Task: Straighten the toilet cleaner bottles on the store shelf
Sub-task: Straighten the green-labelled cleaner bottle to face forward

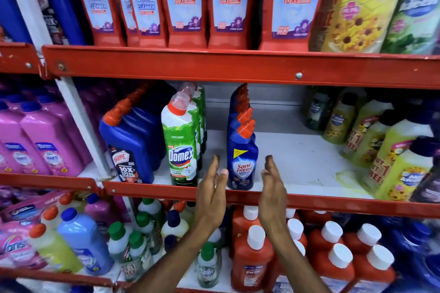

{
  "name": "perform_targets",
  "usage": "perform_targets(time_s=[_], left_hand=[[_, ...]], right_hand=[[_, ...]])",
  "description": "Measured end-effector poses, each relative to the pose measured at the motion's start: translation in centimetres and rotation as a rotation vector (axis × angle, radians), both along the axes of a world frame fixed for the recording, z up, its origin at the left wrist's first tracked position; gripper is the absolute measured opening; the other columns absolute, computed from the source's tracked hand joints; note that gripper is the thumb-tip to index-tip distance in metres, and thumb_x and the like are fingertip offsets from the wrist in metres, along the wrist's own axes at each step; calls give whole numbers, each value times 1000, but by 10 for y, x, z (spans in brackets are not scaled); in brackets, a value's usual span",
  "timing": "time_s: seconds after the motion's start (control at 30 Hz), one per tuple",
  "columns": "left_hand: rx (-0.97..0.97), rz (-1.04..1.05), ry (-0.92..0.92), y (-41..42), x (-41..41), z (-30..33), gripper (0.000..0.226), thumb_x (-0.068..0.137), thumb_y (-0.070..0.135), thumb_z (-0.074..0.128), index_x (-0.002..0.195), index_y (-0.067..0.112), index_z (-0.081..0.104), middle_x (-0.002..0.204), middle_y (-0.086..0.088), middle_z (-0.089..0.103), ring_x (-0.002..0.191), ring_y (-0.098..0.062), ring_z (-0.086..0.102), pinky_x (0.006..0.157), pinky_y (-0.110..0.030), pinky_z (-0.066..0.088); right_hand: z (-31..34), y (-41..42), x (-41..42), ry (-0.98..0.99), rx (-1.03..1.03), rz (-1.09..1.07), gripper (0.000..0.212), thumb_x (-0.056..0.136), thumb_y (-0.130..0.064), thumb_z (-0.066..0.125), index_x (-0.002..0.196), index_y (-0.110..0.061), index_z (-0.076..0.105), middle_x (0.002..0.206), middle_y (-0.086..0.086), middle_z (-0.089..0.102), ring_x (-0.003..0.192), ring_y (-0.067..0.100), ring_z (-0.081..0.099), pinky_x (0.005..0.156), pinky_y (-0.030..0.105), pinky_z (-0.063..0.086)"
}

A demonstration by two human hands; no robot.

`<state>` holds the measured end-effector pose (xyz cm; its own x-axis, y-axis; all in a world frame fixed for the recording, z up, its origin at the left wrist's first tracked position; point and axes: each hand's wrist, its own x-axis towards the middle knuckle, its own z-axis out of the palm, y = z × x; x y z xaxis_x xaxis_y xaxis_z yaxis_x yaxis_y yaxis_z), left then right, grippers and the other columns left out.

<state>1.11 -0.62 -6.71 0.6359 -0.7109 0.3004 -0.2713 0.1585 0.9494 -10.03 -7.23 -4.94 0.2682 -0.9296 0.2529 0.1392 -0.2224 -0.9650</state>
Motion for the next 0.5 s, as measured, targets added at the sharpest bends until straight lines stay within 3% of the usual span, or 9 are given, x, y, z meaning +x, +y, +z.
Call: perform_targets(time_s=[0.1, 0.2, 0.3, 0.4, 0.43, 0.5], left_hand=[[-105, 129, -97, 37, 5, -6, 50, 96, 51, 48, 138, 29, 61, 141, 9, 67, 134, -4, 60, 112, -37, 50], [-220, 297, -150, 68, 24, -12, 30, 98, 42, 50, 122, 37, 68, 124, 7, 75, 121, -16, 69, 102, -44, 56], [-261, 311, -142, 80, 48, -13, 39, 97, 45, 50, 133, 33, 60, 138, 3, 65, 132, -20, 61, 111, -45, 50], [-145, 173, -96, 82, 73, -11, 67, 92, 57, 46, 152, 27, 41, 160, 7, 44, 150, -8, 40, 125, -43, 35], [-109, 118, -73, 80, 81, -12, 72, 91, 63, 45, 154, 31, 35, 165, 9, 37, 153, -6, 34, 128, -42, 30], [-56, 18, -24, 73, 94, -9, 79, 88, 74, 45, 155, 37, 28, 170, 9, 28, 156, -6, 28, 131, -41, 24]], right_hand=[[-1, 23, -2, -143, -167, -235, 42, 92, -22, 39, 125, -16, 64, 128, 0, 68, 114, 9, 64, 87, 6, 47], [-10, 46, 17, -163, -260, -223, 34, 89, -24, 41, 106, -17, 69, 106, 2, 74, 101, 15, 68, 86, 23, 53], [-15, 66, 48, -41, -234, -49, 38, 93, -31, 41, 119, -22, 67, 118, -3, 72, 112, 12, 66, 94, 24, 50], [-14, 80, 88, 41, -90, 84, 49, 96, -37, 37, 142, -28, 50, 146, -6, 56, 135, 5, 49, 113, 27, 38], [-12, 82, 99, 64, -55, 93, 53, 96, -39, 35, 147, -27, 43, 153, -5, 48, 140, 5, 43, 117, 23, 33], [-8, 80, 114, 130, -26, 82, 53, 101, -34, 34, 152, -19, 35, 160, -1, 36, 143, 3, 33, 108, -1, 23]])
